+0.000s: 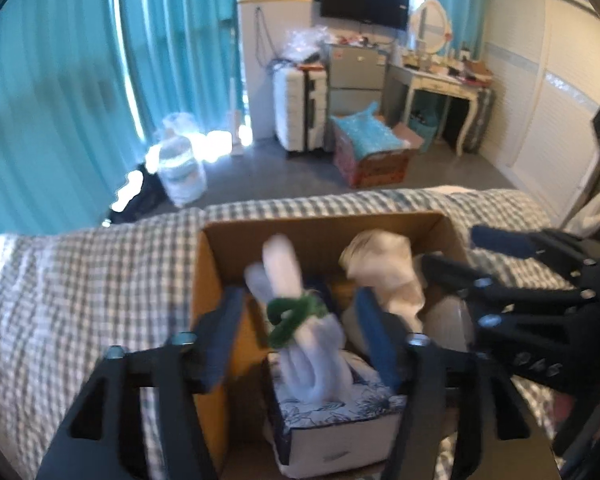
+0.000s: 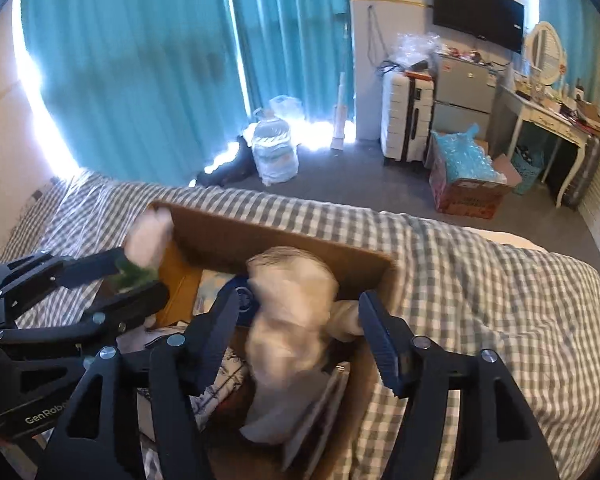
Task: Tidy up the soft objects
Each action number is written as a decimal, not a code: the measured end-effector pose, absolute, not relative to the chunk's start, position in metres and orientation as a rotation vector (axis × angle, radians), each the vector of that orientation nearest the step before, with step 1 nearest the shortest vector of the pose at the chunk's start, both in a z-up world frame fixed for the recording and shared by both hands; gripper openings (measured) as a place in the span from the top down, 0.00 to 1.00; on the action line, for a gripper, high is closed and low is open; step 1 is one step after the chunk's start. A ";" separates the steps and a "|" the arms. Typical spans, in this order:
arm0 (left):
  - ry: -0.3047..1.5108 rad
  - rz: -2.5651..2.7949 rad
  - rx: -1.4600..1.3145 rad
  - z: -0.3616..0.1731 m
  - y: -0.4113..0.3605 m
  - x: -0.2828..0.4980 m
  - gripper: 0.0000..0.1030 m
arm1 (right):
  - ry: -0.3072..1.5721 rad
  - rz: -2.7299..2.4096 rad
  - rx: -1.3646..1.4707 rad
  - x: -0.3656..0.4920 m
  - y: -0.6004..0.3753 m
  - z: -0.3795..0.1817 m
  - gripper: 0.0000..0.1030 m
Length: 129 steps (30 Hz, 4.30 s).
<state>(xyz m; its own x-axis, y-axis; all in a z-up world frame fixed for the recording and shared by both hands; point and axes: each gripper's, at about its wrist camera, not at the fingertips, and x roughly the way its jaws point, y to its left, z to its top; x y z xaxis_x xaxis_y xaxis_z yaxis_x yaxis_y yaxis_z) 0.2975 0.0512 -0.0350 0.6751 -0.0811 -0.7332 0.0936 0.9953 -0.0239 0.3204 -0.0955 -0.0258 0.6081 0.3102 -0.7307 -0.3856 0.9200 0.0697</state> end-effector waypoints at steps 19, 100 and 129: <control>0.440 -0.042 0.130 0.164 0.030 0.140 0.11 | 0.482 0.317 -0.083 0.151 -0.135 0.222 0.25; 0.420 0.081 0.004 -0.033 0.102 0.026 0.00 | 0.480 0.226 0.015 0.024 -0.110 -0.018 0.00; 0.418 0.100 -0.003 -0.031 0.099 0.024 0.00 | 0.508 0.224 0.017 0.024 -0.109 -0.020 0.00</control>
